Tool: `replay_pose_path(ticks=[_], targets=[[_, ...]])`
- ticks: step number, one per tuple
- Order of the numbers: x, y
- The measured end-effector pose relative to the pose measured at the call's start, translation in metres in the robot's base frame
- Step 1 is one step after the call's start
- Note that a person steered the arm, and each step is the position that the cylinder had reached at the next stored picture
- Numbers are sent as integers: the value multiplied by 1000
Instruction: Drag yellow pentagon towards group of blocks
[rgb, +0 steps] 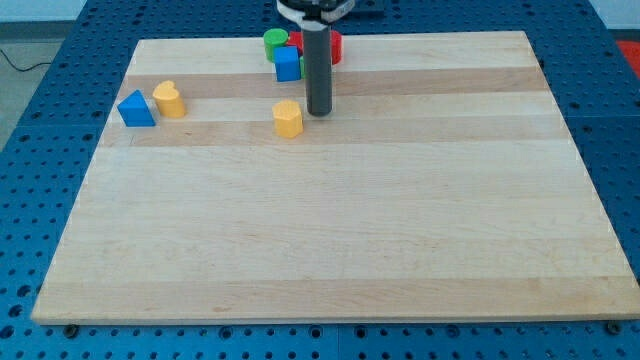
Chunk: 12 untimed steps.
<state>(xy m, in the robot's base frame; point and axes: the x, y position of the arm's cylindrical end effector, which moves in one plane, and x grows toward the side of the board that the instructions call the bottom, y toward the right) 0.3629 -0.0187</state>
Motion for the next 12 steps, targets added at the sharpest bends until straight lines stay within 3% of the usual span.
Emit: replay_pose_path(ticks=[1, 3, 4, 6, 9, 11, 12], targets=[[41, -23], [51, -138], [47, -134], [20, -48], [11, -39], [-3, 31], [3, 23]])
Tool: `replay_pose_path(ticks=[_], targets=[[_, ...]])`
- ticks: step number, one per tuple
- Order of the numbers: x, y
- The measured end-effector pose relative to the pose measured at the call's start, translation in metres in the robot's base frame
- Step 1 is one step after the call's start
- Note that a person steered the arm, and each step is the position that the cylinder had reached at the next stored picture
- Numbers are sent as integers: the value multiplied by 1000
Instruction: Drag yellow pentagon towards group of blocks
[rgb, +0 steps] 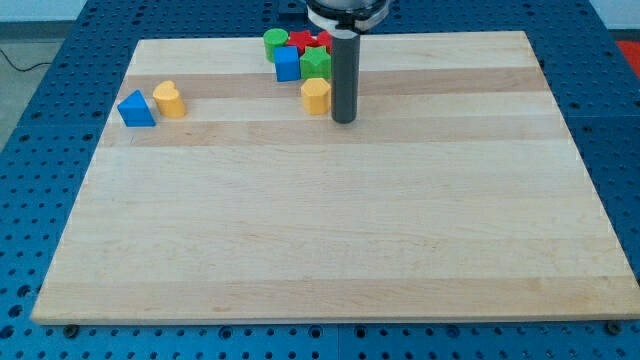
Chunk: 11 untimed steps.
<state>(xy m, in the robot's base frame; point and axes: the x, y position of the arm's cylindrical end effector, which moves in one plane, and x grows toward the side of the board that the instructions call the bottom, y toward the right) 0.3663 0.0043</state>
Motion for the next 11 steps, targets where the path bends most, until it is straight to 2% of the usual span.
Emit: replay_pose_path(ticks=[1, 2, 3, 5, 6, 7, 8, 9, 11], targets=[[9, -54], [1, -102], [-22, -104], [-30, -18], [-50, 20], [-51, 30], [-30, 30], [-27, 54], [-65, 64]])
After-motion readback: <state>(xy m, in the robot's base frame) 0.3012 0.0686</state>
